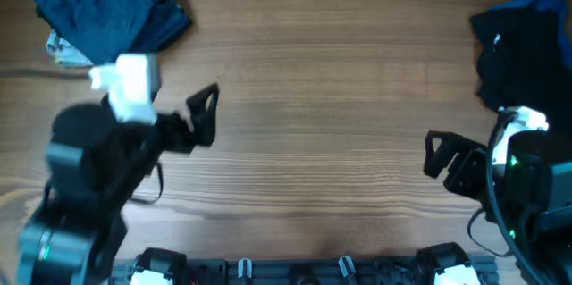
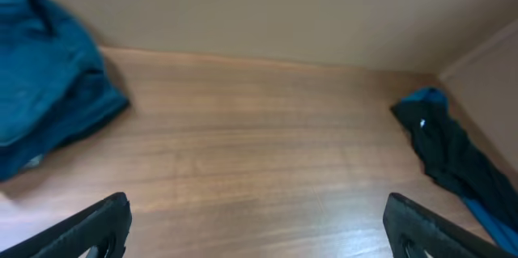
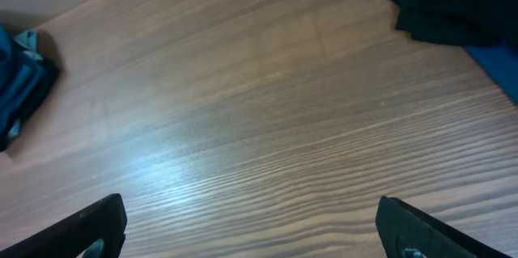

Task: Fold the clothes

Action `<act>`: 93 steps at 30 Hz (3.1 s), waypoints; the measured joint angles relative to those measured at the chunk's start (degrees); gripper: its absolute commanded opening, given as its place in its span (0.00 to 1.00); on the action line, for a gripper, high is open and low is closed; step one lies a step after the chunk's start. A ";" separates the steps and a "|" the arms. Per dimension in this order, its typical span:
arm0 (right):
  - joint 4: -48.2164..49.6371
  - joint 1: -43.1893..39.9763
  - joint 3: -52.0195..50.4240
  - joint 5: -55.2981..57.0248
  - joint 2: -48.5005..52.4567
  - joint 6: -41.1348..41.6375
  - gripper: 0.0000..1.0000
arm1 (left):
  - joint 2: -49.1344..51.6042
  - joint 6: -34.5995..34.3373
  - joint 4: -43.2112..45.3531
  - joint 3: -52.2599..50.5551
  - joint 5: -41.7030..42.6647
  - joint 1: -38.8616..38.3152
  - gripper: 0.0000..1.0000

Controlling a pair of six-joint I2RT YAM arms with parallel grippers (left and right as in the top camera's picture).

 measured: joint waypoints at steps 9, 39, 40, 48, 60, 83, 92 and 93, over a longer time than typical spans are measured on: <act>2.23 0.00 0.00 0.42 0.52 0.07 1.00 | -13.75 0.15 -0.42 -13.09 -1.62 0.00 1.00; 2.19 -0.44 0.00 0.42 0.46 0.26 1.00 | -10.21 0.15 -3.39 -14.25 -2.67 0.00 1.00; 2.19 -1.36 0.00 0.42 0.17 0.26 1.00 | -10.21 0.17 -3.41 -14.25 -2.67 0.00 1.00; 7.10 -11.96 -4.07 1.27 -14.43 -1.31 1.00 | -10.21 0.17 -3.41 -14.25 -2.67 0.00 1.00; 46.93 -13.42 -50.73 2.01 -38.58 -4.52 1.00 | -10.21 0.17 -3.43 -14.29 -2.69 0.00 1.00; 79.28 -13.49 -74.79 -4.66 -44.44 -14.01 1.00 | -10.21 0.17 -3.41 -14.29 -2.67 0.00 1.00; 76.52 -13.49 -74.86 -7.63 -44.52 -21.09 1.00 | -10.21 0.17 -3.41 -14.29 -2.69 0.00 1.00; 76.52 -13.49 -74.86 -7.65 -44.52 -21.31 1.00 | -10.21 0.15 -3.41 -14.29 -2.69 0.00 1.00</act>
